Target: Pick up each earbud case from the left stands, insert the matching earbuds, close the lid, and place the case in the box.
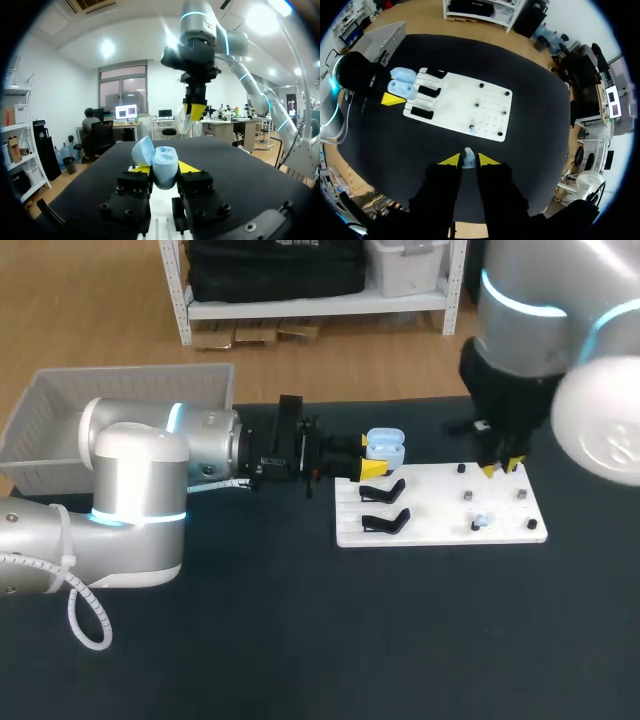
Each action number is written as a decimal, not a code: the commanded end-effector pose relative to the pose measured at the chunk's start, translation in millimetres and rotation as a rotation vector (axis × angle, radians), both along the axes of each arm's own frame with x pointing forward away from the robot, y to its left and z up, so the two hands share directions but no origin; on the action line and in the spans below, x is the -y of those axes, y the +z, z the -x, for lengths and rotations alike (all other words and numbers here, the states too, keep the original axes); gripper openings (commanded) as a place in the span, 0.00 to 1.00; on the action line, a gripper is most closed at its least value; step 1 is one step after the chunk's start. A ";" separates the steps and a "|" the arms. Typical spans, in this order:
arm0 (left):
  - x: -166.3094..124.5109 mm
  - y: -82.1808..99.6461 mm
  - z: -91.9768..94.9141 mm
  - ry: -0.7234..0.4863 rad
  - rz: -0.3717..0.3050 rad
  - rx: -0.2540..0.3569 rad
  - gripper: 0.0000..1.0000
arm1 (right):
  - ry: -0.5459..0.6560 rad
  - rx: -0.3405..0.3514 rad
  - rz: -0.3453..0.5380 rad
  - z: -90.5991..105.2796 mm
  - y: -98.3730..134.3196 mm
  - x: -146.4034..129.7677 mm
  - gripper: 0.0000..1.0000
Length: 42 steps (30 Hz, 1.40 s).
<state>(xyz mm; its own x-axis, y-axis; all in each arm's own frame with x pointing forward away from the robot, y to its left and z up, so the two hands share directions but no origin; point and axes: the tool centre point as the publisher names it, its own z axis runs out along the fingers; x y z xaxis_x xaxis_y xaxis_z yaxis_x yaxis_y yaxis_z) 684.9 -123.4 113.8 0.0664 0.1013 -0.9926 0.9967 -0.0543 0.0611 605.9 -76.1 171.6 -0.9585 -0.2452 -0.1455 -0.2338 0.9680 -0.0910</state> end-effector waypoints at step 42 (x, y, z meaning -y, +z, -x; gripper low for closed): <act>4.2 -5.9 5.2 0.022 0.027 0.000 0.00 | -0.486 -0.043 -0.117 -23.5 21.4 -50.6 0.00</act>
<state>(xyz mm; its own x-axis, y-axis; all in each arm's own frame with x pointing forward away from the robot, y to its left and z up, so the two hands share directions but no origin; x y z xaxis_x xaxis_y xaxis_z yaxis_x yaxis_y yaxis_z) 683.8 -126.0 110.0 0.0610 0.0825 -0.9947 0.9973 -0.0449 0.0575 631.8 -24.3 193.1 -0.9648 0.2443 -0.0973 0.2433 0.9697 0.0226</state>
